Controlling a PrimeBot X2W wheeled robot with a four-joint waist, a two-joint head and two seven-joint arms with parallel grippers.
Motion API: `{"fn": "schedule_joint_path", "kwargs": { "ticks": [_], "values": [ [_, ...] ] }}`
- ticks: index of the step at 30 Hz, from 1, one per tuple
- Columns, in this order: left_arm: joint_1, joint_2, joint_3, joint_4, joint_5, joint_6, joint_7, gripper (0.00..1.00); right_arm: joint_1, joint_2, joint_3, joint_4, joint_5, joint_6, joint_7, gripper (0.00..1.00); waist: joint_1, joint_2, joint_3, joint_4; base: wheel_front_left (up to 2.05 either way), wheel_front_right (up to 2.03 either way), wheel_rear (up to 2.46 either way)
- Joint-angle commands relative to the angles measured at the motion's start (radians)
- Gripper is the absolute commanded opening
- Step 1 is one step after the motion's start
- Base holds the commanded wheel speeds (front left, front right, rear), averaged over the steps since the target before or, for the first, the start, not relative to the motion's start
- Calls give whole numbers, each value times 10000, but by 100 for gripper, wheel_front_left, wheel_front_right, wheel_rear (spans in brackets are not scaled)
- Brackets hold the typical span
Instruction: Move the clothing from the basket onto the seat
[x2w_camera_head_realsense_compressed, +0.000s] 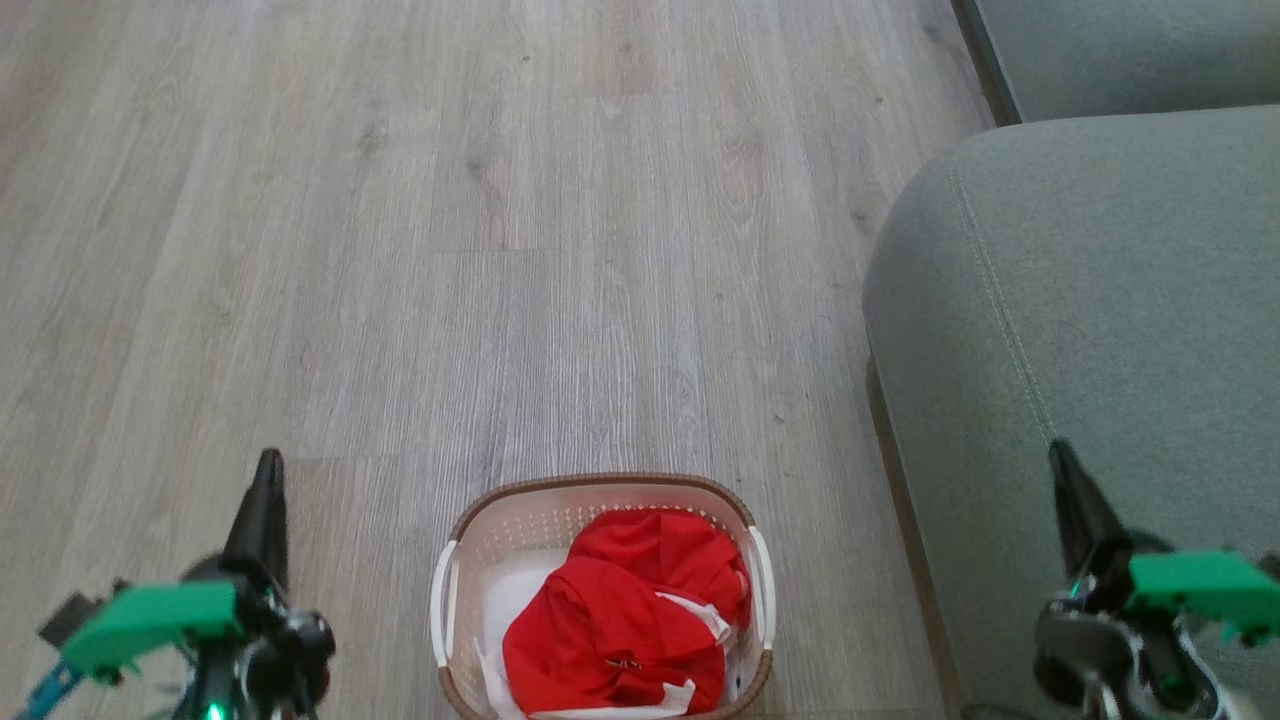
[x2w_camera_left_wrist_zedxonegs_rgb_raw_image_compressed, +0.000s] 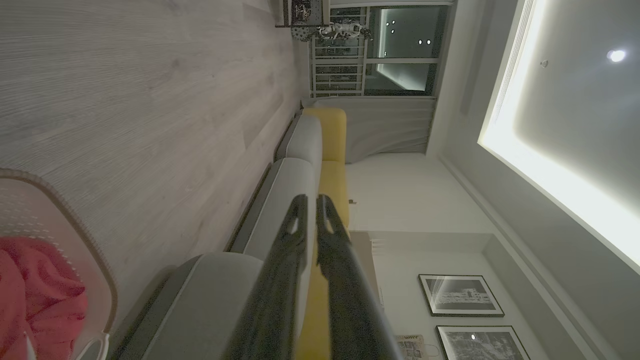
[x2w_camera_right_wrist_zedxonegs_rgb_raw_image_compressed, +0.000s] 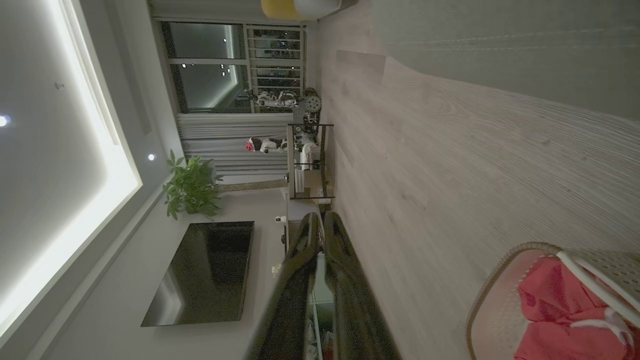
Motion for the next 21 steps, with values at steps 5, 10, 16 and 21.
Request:
{"fn": "schedule_joint_path", "kwargs": {
  "ticks": [5, 10, 16, 21],
  "values": [
    [313, -64, -56, 540, 9, 11, -43, 100, 269, 26, 108, 557, -3, -5, -31, 100, 0, 0, -6, 0, 0, 0, 0],
    [373, -58, -134, 416, 75, 17, -190, 100, 264, 24, 266, 527, -55, -1, -179, 100, 0, 0, -31, 1, 0, 0, 0],
    [424, -51, -167, 183, 396, 96, -365, 100, 246, 22, 366, 494, -257, 3, -358, 100, 0, 0, -58, 7, 0, 0, 0],
    [446, -44, -205, -90, 841, 222, -512, 100, 222, 20, 367, 407, -624, 6, -507, 100, 0, 0, -76, 16, 0, 0, 0]
  ]
}}
